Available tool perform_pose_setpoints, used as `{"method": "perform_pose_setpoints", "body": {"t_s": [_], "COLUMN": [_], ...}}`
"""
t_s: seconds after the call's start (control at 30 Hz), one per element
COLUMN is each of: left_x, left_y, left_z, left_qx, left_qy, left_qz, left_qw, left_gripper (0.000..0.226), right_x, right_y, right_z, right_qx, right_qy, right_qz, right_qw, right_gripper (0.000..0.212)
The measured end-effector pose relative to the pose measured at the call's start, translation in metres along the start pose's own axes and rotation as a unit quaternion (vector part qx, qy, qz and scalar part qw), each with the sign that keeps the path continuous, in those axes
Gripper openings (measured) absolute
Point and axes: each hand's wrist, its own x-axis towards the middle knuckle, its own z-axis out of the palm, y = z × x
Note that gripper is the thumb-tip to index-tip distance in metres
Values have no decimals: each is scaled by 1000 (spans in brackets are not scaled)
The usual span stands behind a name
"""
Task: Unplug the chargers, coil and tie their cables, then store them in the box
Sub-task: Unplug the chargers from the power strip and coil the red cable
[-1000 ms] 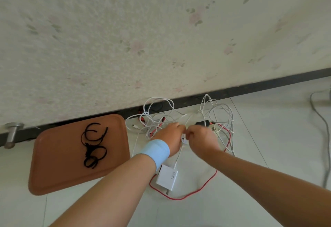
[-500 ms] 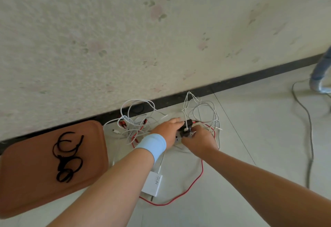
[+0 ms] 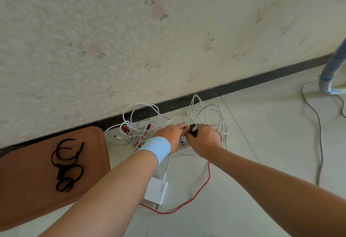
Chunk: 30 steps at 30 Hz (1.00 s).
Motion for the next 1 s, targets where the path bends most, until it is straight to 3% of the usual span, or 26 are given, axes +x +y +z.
{"method": "perform_pose_setpoints", "body": {"t_s": [0.2,0.27,0.37,0.5,0.6,0.67,0.83,0.93,1.0], "left_x": [-24,-37,-53,-61,-66,-73,-92,-101,-102], "left_y": [4,-2,-16,-41,-59,-68,-81,-73,-68], "left_z": [1,0,-9,-14,-9,-6,-3,-8,-11], "left_qx": [-249,-283,-178,12,114,153,267,268,263], "left_qy": [118,177,262,331,283,226,81,10,-71], "left_qz": [-9,-30,29,154,201,187,72,3,-40], "left_qw": [961,942,948,931,931,943,958,963,961], "left_gripper": [42,26,15,37,31,24,26,37,45], "right_x": [-9,-14,-20,-23,-28,-33,-42,-43,-40], "right_y": [-4,-10,-22,-40,-52,-59,-67,-72,-75], "right_z": [-11,-10,-4,8,16,24,47,54,48], "right_qx": [-75,-90,-41,-9,-74,-106,-138,-147,-135], "right_qy": [-31,-51,-86,-137,-199,-245,-306,-321,-286], "right_qz": [-53,-81,-98,-97,-125,-137,-169,-191,-206], "right_qw": [995,991,991,986,969,954,927,916,926], "right_gripper": [35,38,35,26,26,34,42,48,37]}}
